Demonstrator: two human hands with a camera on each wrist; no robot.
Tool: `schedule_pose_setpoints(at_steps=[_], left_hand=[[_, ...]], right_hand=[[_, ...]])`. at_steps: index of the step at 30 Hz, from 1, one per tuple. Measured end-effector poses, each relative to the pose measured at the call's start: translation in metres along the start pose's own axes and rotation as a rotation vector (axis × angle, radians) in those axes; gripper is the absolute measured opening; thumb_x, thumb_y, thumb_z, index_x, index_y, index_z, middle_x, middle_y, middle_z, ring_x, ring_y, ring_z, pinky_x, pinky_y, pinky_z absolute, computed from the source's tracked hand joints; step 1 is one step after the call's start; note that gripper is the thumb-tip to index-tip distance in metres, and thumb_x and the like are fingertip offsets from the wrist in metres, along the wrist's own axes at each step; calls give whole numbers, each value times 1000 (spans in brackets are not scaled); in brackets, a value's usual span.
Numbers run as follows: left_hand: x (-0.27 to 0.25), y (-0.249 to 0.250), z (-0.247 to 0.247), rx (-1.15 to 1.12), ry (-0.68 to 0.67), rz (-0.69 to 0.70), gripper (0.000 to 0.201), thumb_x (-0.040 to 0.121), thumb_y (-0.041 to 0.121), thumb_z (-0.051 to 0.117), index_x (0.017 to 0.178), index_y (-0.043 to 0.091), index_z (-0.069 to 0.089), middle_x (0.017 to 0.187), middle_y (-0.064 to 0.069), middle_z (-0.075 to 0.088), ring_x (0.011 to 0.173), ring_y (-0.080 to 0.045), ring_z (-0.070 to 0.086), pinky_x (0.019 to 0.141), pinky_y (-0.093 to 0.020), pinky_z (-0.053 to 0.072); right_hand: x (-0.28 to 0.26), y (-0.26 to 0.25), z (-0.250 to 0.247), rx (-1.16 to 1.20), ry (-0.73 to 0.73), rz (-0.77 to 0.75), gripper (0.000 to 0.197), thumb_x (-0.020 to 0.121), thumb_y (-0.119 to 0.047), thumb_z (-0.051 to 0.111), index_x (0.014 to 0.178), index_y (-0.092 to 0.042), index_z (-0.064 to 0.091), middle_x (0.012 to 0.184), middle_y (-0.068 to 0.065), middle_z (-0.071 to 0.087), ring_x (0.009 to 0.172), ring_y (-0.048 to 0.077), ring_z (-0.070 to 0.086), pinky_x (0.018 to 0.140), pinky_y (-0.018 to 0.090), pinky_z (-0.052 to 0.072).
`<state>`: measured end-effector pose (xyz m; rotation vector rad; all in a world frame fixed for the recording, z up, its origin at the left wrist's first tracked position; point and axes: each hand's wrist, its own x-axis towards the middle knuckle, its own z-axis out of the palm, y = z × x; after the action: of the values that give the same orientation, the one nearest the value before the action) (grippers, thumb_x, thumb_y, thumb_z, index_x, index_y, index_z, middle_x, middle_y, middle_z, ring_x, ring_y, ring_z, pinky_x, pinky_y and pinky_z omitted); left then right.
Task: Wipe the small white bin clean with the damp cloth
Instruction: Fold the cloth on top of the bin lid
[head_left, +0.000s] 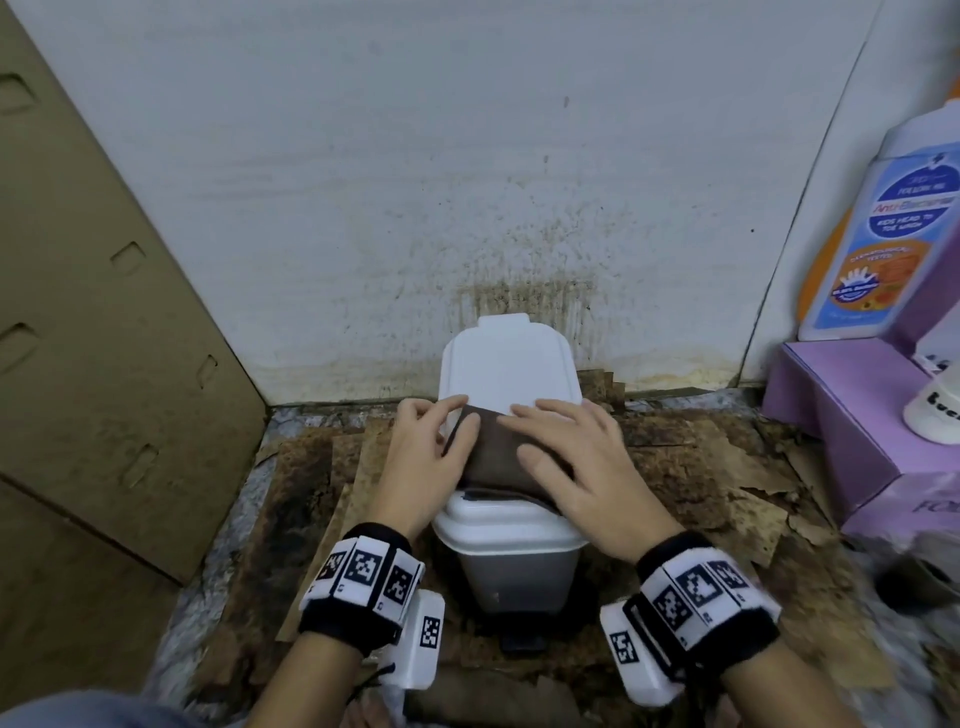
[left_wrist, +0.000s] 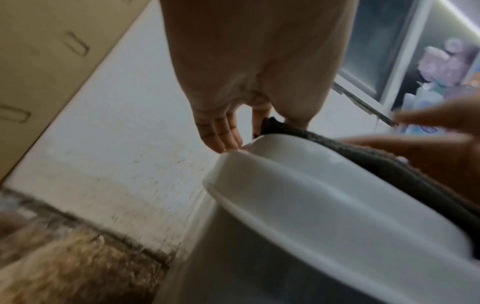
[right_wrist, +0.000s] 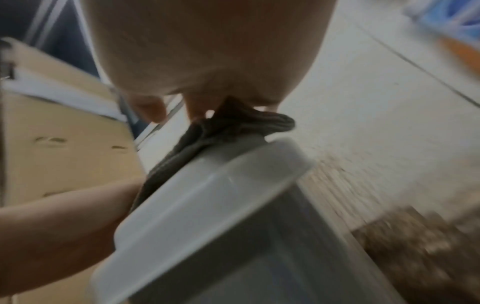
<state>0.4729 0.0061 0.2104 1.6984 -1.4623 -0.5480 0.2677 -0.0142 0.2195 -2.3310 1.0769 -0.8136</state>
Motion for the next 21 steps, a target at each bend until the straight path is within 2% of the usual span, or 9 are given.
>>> schedule_pose_setpoints(at_steps=[2, 3, 6, 9, 12, 16, 17, 19, 21], left_hand=[[1, 1, -1, 80, -52, 9, 42, 99, 45, 58, 137, 30, 57, 115, 3, 39, 101, -13, 51, 95, -26, 43], [1, 2, -1, 105, -71, 16, 40, 98, 46, 59, 135, 31, 56, 116, 3, 39, 105, -15, 49, 97, -27, 43], [1, 4, -1, 121, -77, 27, 27, 96, 45, 62, 117, 28, 57, 116, 3, 40, 113, -16, 46, 99, -30, 44], [1, 6, 4, 207, -40, 28, 22, 100, 40, 57, 108, 20, 55, 116, 1, 40, 114, -14, 34, 102, -29, 35], [-2, 10, 9, 283, -7, 63, 17, 103, 35, 49, 107, 19, 51, 114, 0, 43, 110, -16, 31, 101, -32, 34], [-11, 22, 10, 217, 34, 125, 12, 106, 31, 43, 103, 19, 44, 96, 5, 49, 100, -21, 41, 90, -42, 40], [-12, 26, 10, 208, 41, 143, 12, 107, 31, 42, 102, 20, 43, 92, 5, 50, 95, -22, 47, 86, -43, 41], [-15, 35, 12, 198, 51, 187, 11, 107, 30, 41, 102, 20, 40, 80, 3, 55, 79, -25, 55, 75, -45, 42], [-17, 46, 14, 147, 66, 198, 11, 108, 30, 41, 104, 20, 39, 73, 0, 58, 68, -24, 58, 64, -44, 44]], right_hand=[[-12, 10, 7, -3, 246, 193, 40, 98, -48, 41, 132, -35, 58, 136, -16, 53, 134, 6, 37, 114, 38, 24], [-17, 14, 10, 4, 298, 316, 40, 98, -47, 44, 132, -31, 57, 133, -12, 52, 131, 11, 39, 111, 38, 30], [-28, 21, 16, 230, 288, 597, 46, 95, -54, 53, 128, -23, 60, 124, -3, 53, 118, 15, 50, 96, 31, 43], [-34, 21, 18, 303, 412, 592, 35, 88, -58, 63, 98, -25, 69, 97, -5, 64, 91, 9, 61, 74, 23, 46], [-33, 18, 15, 237, 538, 544, 26, 86, -48, 72, 81, -23, 66, 78, -5, 65, 76, 8, 61, 66, 22, 45], [-29, 21, 6, 280, 397, 517, 22, 93, -43, 64, 87, -22, 62, 84, -4, 68, 82, 11, 64, 70, 30, 52], [-28, 22, 2, 296, 361, 508, 23, 96, -43, 60, 90, -21, 61, 85, -4, 67, 83, 11, 64, 71, 28, 52], [-26, 20, -10, 291, 327, 472, 25, 101, -41, 53, 92, -18, 54, 82, -2, 63, 78, 9, 60, 60, 14, 45], [-23, 15, -26, 255, 327, 423, 27, 103, -39, 49, 90, -15, 48, 80, 0, 58, 74, 10, 57, 54, 13, 41]])
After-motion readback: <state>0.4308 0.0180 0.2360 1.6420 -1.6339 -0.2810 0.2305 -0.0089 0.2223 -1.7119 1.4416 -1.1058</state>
